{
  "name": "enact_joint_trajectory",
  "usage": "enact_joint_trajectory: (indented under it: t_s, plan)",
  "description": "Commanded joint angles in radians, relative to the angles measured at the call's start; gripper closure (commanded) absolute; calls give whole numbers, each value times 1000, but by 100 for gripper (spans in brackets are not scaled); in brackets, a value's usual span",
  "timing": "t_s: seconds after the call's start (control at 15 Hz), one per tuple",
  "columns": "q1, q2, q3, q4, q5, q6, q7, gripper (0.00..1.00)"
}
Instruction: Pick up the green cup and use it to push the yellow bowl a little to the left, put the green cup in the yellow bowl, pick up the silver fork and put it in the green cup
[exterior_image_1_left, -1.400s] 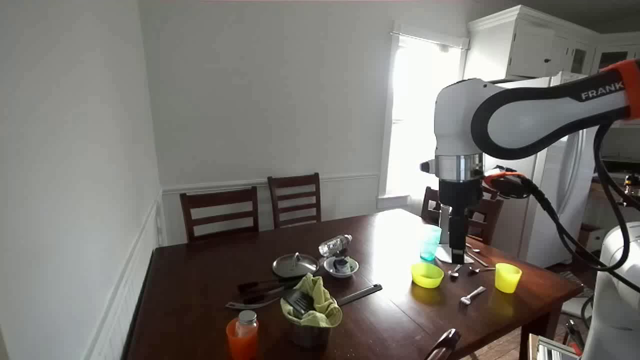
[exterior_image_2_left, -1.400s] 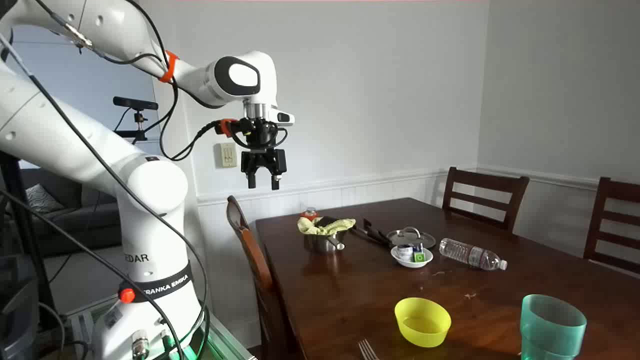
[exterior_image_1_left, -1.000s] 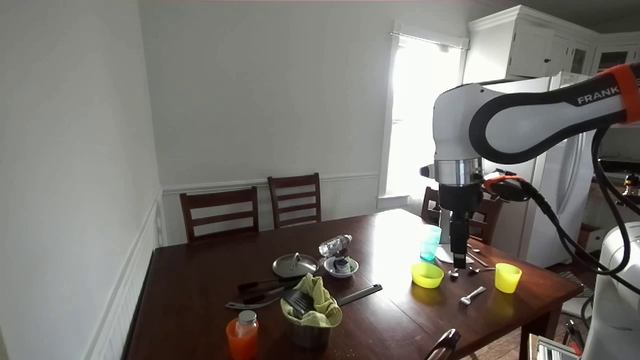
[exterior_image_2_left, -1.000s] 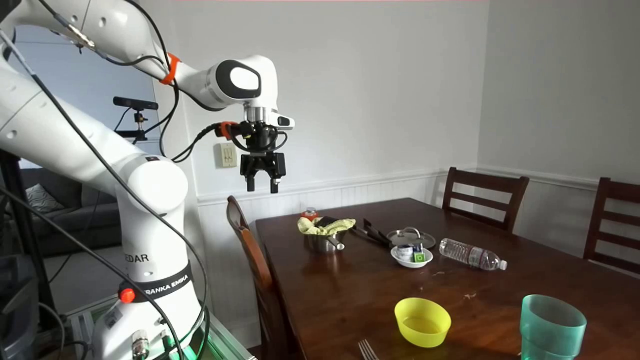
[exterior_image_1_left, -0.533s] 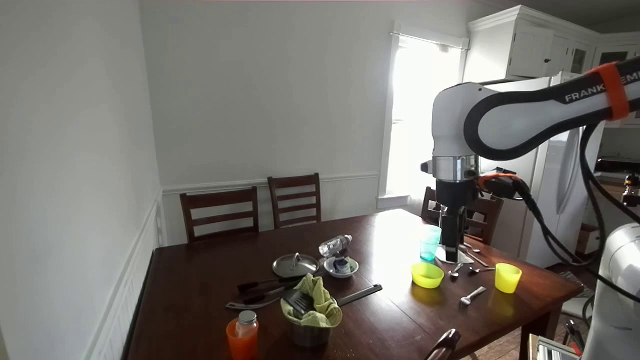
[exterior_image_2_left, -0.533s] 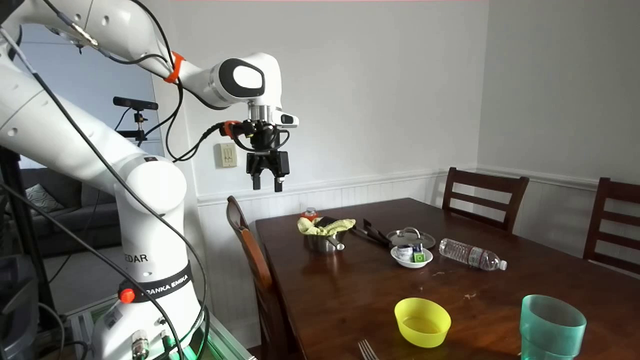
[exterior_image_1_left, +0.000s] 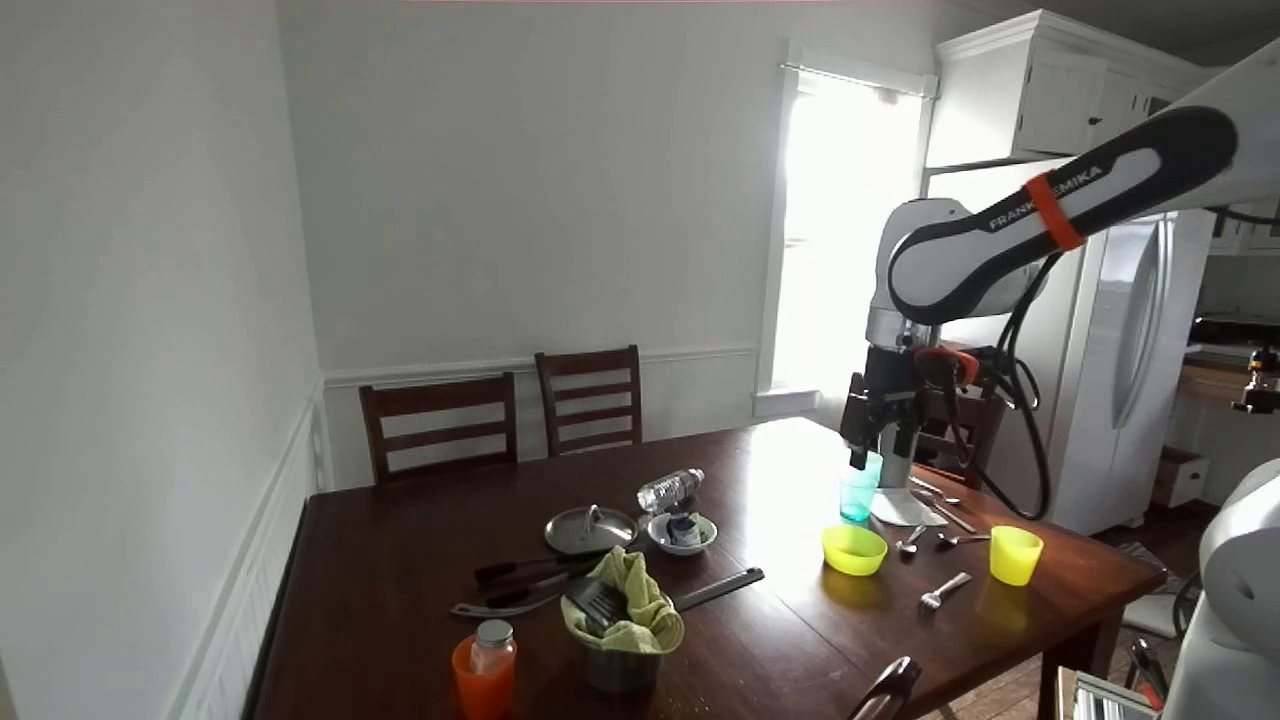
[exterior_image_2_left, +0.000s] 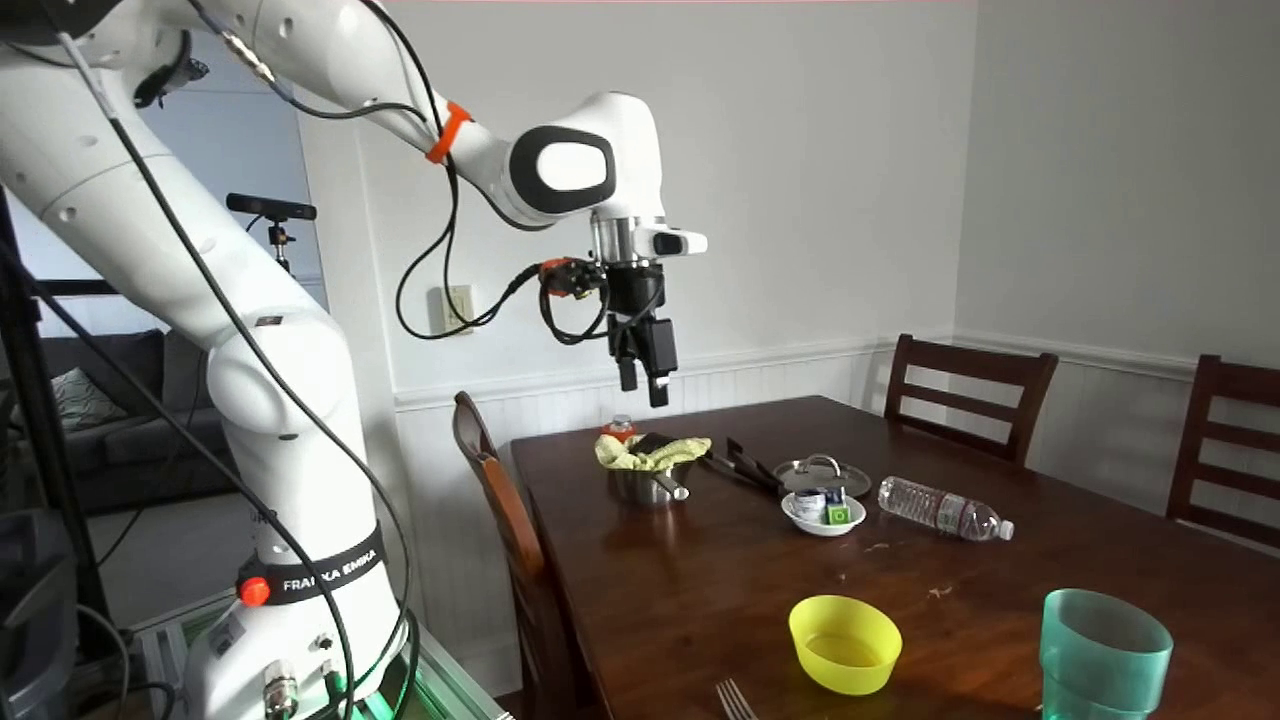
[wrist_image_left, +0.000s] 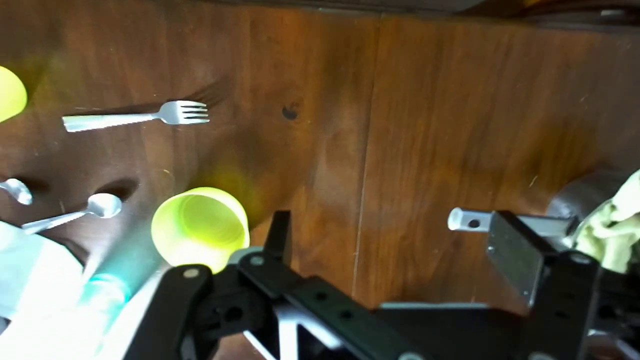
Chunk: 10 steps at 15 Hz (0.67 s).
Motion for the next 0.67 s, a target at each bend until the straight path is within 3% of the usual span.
enact_joint_trajectory:
  t_s: [0.0,0.6]
  plan:
    - [-61,177,-55,94,11,130,77,0]
    - [-193,404,-138,213,-28,399,312,0]
